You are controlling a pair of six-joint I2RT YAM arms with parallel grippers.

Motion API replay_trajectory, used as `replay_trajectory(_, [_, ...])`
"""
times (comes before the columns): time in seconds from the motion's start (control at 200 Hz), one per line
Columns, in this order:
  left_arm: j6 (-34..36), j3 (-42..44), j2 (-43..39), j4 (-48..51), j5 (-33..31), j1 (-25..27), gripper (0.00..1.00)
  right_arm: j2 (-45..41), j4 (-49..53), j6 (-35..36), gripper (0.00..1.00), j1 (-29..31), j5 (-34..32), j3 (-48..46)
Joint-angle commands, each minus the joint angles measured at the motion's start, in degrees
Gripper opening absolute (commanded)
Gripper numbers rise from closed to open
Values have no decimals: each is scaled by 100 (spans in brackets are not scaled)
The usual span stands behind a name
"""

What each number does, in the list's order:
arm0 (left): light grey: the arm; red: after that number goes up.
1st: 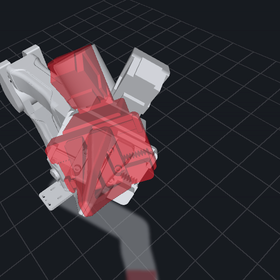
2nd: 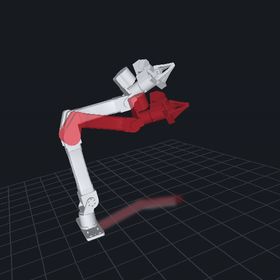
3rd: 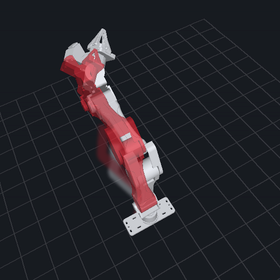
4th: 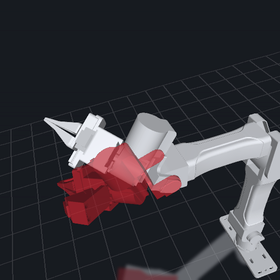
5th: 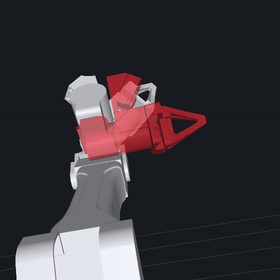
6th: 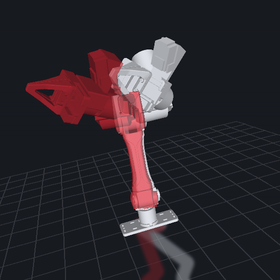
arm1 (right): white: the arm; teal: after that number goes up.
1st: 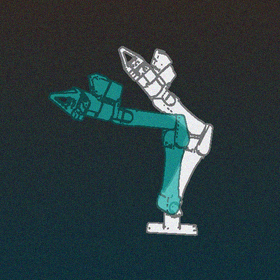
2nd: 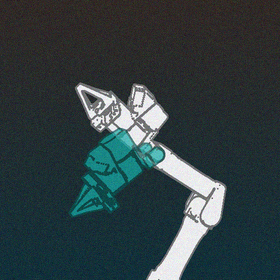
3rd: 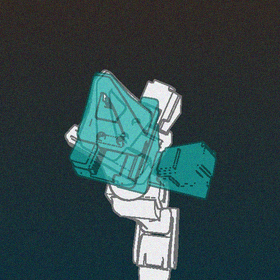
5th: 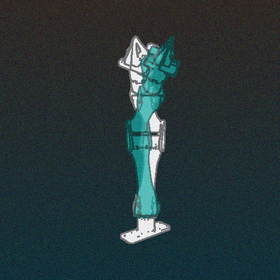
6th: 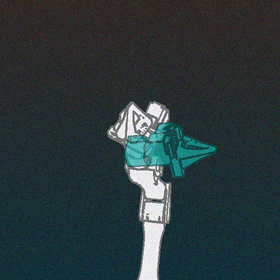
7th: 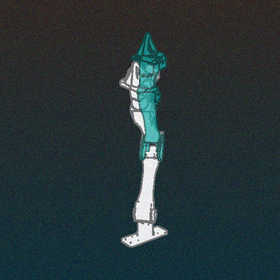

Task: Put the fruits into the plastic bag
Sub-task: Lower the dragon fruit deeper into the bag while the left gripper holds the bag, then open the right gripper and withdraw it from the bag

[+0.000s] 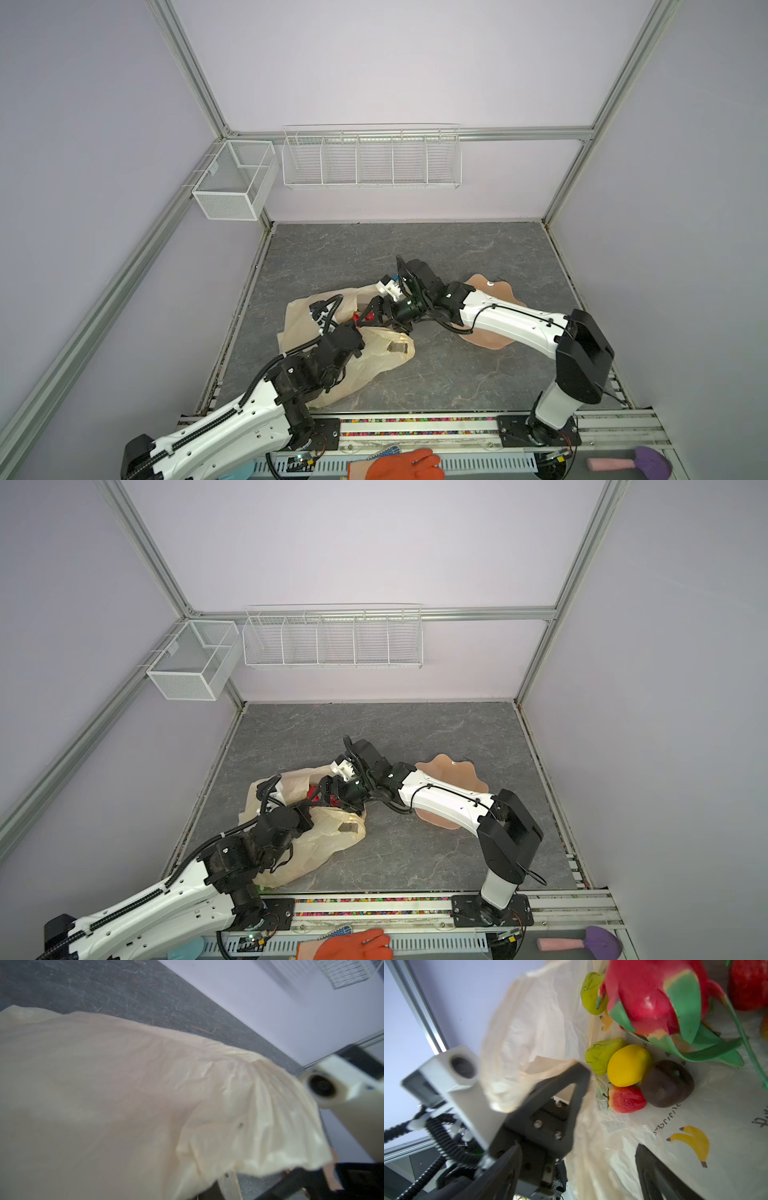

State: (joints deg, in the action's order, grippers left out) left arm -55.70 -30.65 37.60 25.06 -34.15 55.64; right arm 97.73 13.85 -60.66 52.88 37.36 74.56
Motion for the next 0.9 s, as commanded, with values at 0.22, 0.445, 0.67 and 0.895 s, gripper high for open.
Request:
replay_trajectory(0.22, [611, -255, -917, 399, 610, 44, 0, -534, 1992, 1730, 88, -545, -442, 440])
replay_trajectory(0.445, [888, -638, -1094, 866, 665, 44, 0, -1267, 2792, 3300, 88, -899, -999, 544])
replay_trajectory(0.67, [1388, -1220, -1057, 927, 903, 44, 32, -1407, 3040, 5289, 88, -1364, -1683, 602])
replay_trajectory(0.895, [2354, -2626, -383, 1301, 1262, 48, 53, -605, 2870, 6568, 89, -1841, -983, 849])
